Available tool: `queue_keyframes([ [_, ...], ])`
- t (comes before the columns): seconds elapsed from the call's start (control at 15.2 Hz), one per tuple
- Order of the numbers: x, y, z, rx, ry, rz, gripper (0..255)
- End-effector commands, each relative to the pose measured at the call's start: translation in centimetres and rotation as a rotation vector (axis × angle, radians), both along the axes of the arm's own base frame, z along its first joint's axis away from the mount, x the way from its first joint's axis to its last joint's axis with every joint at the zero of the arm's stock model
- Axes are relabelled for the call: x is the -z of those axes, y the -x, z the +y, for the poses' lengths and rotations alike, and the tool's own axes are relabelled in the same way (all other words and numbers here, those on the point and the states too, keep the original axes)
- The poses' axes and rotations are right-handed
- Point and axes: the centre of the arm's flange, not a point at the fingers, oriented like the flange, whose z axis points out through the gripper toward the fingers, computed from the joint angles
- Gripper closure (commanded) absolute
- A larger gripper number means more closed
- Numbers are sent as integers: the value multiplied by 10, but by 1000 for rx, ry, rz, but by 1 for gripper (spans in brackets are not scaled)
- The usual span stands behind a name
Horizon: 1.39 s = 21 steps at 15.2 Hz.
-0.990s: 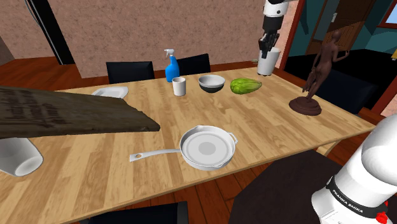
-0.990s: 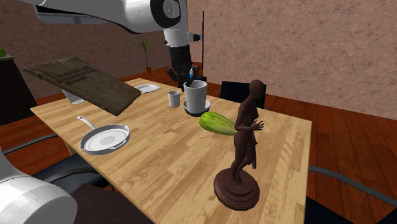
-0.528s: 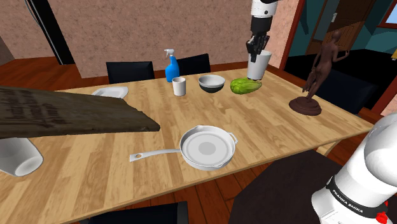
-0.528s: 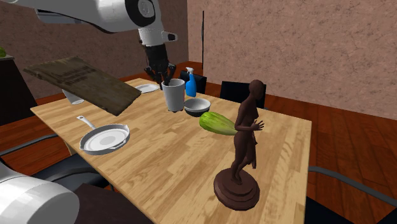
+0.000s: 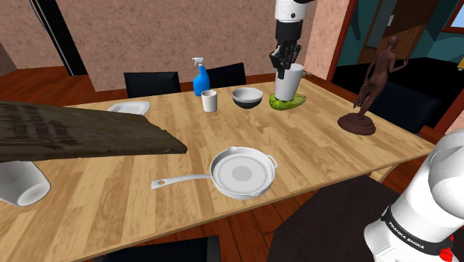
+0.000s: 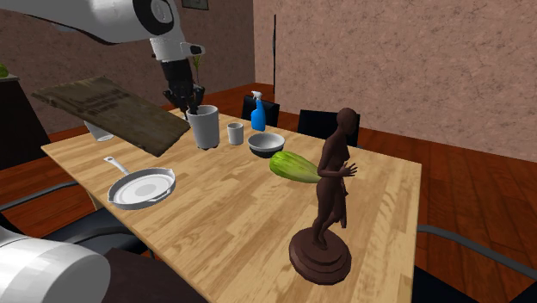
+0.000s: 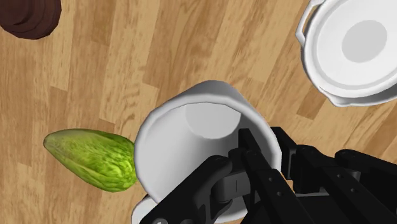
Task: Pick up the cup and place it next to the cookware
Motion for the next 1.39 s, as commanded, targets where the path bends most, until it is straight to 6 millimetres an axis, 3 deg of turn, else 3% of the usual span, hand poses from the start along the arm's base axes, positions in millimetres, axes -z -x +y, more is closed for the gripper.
queue_keyframes([
  [0.0, 0, 2, 27, 2, 0, 0, 255],
  [0.2, 0, 6, 68, 2, 0, 0, 255],
  [1.32, 89, 6, 68, 2, 0, 0, 255],
])
